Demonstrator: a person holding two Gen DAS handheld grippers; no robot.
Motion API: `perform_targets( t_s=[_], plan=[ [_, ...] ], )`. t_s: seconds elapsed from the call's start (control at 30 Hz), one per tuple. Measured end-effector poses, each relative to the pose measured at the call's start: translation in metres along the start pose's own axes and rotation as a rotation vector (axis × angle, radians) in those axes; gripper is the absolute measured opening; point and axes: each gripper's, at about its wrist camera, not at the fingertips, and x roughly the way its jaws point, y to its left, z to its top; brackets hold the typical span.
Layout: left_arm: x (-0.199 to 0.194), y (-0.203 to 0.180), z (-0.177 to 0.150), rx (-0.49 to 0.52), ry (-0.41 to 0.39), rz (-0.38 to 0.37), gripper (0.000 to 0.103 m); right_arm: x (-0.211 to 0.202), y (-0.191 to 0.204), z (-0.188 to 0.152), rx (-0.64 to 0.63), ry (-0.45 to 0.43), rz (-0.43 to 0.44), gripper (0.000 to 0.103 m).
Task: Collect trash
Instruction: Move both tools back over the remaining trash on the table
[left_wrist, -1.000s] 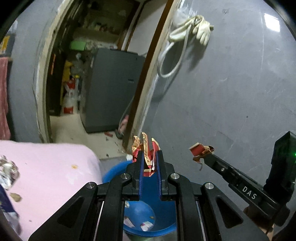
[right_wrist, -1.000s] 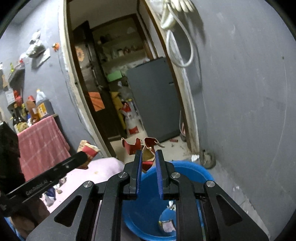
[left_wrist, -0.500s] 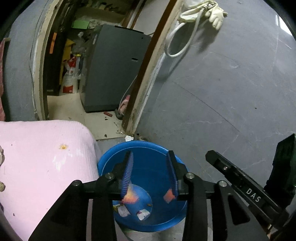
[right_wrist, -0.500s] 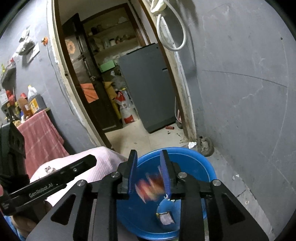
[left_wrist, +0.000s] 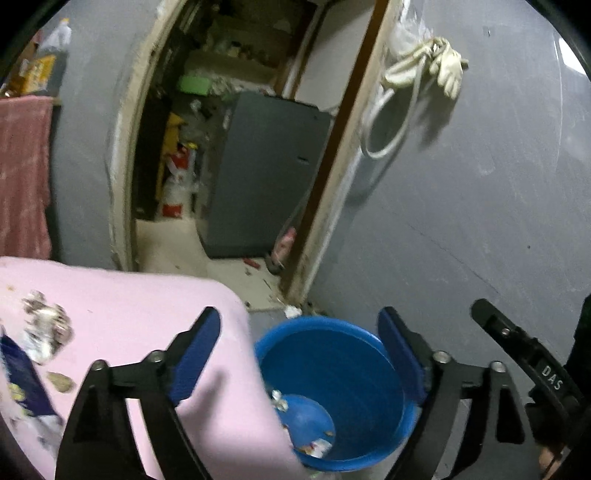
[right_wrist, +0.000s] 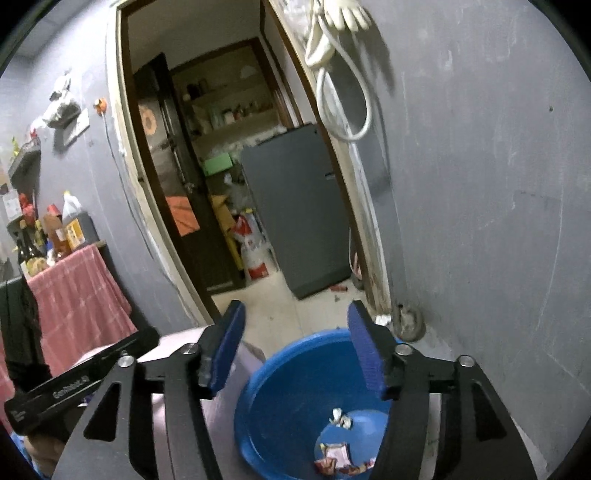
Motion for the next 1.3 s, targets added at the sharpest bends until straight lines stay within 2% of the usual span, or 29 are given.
perform_targets(
  t_s=[0.03,0.1,0.13,0.17,0.3,0.33,0.77,0.93,1.07,1.3],
  plan=[
    [-0.006,0.004,0.002,-0.003,-0.016,0.002,0.086,-0.002,0.002,0.001,0.0,-0.012,-0.002,0.077],
    [-0.018,0.011,0.007,-0.008,-0.047,0.008,0.09,-0.008,0.009,0.003,-0.008,-0.041,0.014,0.08],
    [-0.027,0.016,0.01,-0.011,-0.066,0.023,0.098,-0.009,0.013,0.004,-0.013,-0.048,0.017,0.082],
    [-0.034,0.018,0.011,-0.013,-0.084,0.036,0.101,-0.011,0.018,0.006,-0.022,-0.061,0.018,0.086],
    [-0.062,0.028,0.018,-0.002,-0.149,0.078,0.101,-0.02,0.038,0.01,-0.059,-0.112,0.046,0.097],
    [-0.07,0.031,0.02,0.006,-0.163,0.094,0.101,-0.023,0.044,0.01,-0.066,-0.124,0.058,0.103],
    [-0.142,0.081,0.023,0.035,-0.246,0.246,0.101,-0.037,0.133,0.006,-0.212,-0.22,0.234,0.103],
    [-0.169,0.105,0.025,0.05,-0.271,0.31,0.101,-0.037,0.159,0.0,-0.255,-0.231,0.263,0.103],
    [-0.187,0.126,0.021,0.043,-0.286,0.356,0.101,-0.035,0.173,-0.003,-0.261,-0.226,0.291,0.103],
    [-0.2,0.159,0.004,0.014,-0.264,0.408,0.101,-0.018,0.194,-0.016,-0.297,-0.17,0.316,0.103]
  ],
)
